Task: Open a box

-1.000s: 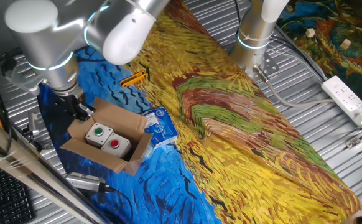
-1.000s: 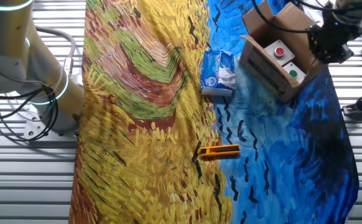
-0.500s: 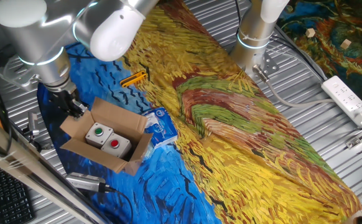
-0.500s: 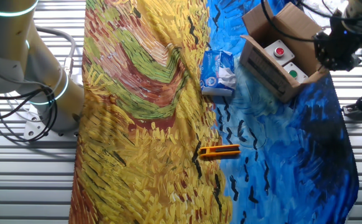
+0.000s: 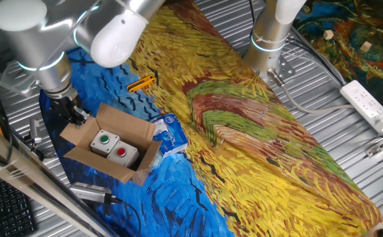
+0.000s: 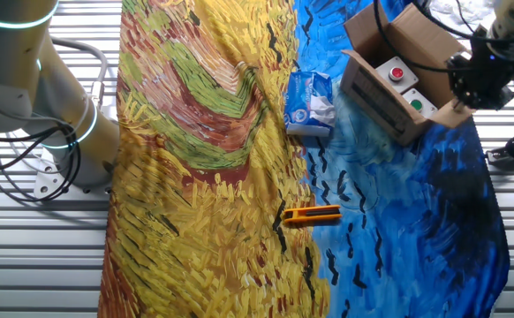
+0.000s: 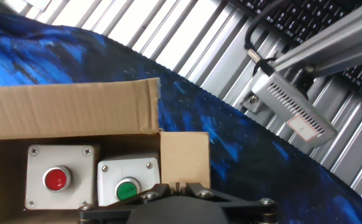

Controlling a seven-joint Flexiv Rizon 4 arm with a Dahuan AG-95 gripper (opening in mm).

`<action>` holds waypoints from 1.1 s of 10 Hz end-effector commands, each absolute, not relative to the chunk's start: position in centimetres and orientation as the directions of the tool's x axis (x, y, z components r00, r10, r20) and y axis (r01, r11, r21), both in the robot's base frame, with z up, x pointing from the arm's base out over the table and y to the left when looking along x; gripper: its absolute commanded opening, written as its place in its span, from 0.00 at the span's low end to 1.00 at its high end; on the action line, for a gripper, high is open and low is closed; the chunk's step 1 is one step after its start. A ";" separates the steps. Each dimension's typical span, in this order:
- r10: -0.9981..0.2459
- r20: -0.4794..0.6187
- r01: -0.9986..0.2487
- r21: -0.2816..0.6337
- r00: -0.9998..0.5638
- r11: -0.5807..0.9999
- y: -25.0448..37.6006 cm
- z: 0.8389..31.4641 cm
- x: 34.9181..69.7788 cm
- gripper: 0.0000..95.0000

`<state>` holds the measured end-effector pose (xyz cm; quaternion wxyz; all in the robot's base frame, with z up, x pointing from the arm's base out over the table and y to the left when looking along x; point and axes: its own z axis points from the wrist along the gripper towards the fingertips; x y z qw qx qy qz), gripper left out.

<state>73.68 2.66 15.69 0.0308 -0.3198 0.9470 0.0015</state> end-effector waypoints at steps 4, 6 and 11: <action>-0.613 -0.067 -0.613 -0.023 -0.787 0.789 2.4 14.3 74.3 0.00; -0.613 -0.070 -0.613 -0.024 -0.787 0.790 2.4 13.7 74.4 0.00; -0.604 -0.070 -0.604 -0.027 -0.794 0.797 3.0 12.5 74.7 0.00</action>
